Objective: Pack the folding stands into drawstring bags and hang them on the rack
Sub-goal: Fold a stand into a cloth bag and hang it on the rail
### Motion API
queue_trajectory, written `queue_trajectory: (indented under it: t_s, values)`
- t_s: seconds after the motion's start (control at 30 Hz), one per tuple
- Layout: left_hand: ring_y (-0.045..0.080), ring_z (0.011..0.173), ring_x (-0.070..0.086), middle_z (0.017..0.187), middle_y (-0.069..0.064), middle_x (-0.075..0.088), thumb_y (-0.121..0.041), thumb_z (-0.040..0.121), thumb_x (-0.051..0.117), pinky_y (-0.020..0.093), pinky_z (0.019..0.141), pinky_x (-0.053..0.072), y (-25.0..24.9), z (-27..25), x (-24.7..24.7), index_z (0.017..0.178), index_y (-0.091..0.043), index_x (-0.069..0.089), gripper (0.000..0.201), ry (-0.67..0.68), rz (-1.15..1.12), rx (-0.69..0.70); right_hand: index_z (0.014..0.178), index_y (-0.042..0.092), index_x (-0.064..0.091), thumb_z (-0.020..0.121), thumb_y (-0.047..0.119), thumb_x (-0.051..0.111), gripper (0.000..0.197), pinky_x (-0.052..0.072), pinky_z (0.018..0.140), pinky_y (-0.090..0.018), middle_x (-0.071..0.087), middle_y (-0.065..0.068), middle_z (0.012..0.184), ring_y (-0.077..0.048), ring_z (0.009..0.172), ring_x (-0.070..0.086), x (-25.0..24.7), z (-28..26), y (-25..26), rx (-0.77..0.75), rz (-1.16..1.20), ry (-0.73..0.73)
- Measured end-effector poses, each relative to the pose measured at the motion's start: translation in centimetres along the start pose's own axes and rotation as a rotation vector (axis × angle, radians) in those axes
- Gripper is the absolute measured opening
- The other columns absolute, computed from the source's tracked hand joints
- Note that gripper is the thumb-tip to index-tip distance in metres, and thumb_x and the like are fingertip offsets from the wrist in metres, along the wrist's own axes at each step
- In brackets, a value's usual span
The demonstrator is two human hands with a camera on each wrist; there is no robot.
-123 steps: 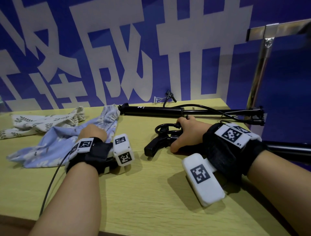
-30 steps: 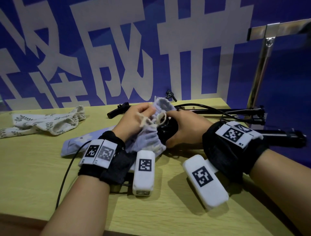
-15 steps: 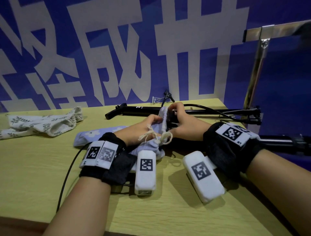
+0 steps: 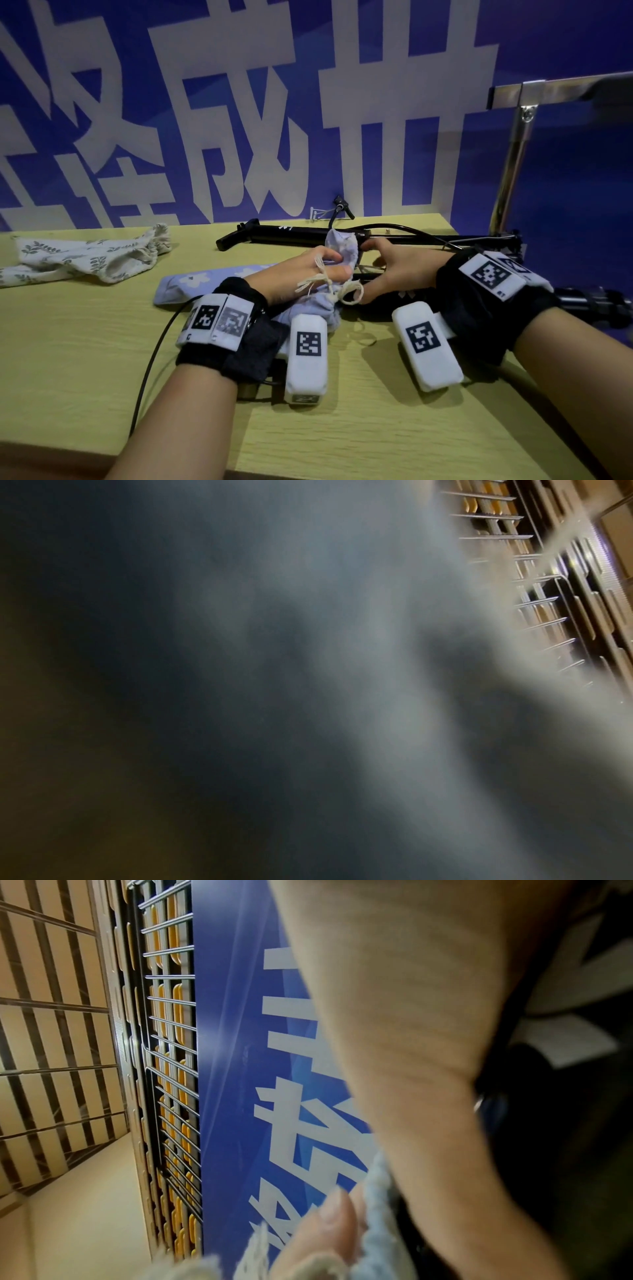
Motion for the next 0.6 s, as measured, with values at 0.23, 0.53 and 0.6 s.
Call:
queue_trajectory:
  t_s: [0.23,0.53,0.6]
  values:
    - [0.006,0.081,0.051,0.091,-0.003,0.053,-0.034,0.087,0.057,0.023,0.078,0.043,-0.8,-0.1,0.4,0.087,-0.023,0.052,0.012,0.028,0.040,0.010,0.090,0.026,0.057,0.070,0.021,0.079,0.030,0.048,0.065,-0.018,0.063,0.009,0.081,-0.006,0.073,0.060,1.4,-0.5,2.5,-0.185,-0.099,0.015]
    - [0.010,0.058,0.044,0.067,0.000,0.055,-0.021,0.084,0.064,0.013,0.051,0.033,-1.8,-0.2,-2.5,0.073,-0.006,0.058,0.020,-0.409,0.426,0.106,0.101,0.008,0.065,0.073,0.029,0.077,0.037,0.044,0.066,-0.023,0.064,-0.002,0.092,-0.014,0.079,0.056,1.2,-0.7,4.4,-0.390,-0.128,-0.182]
    - [0.013,0.060,0.047,0.066,0.004,0.057,-0.021,0.088,0.061,0.012,0.052,0.034,-2.1,-0.3,-2.9,0.071,-0.003,0.061,0.025,-0.473,0.422,0.150,0.102,0.008,0.065,0.073,0.029,0.077,0.038,0.044,0.069,-0.022,0.064,-0.003,0.095,-0.017,0.083,0.056,1.2,-0.6,4.5,-0.406,-0.130,-0.201]
Point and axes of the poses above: each hand's wrist, its own z-axis towards the middle knuckle, its own x-axis out of the palm, y = z × x, the point moved 6 cm from there along z, towards the middle knuckle
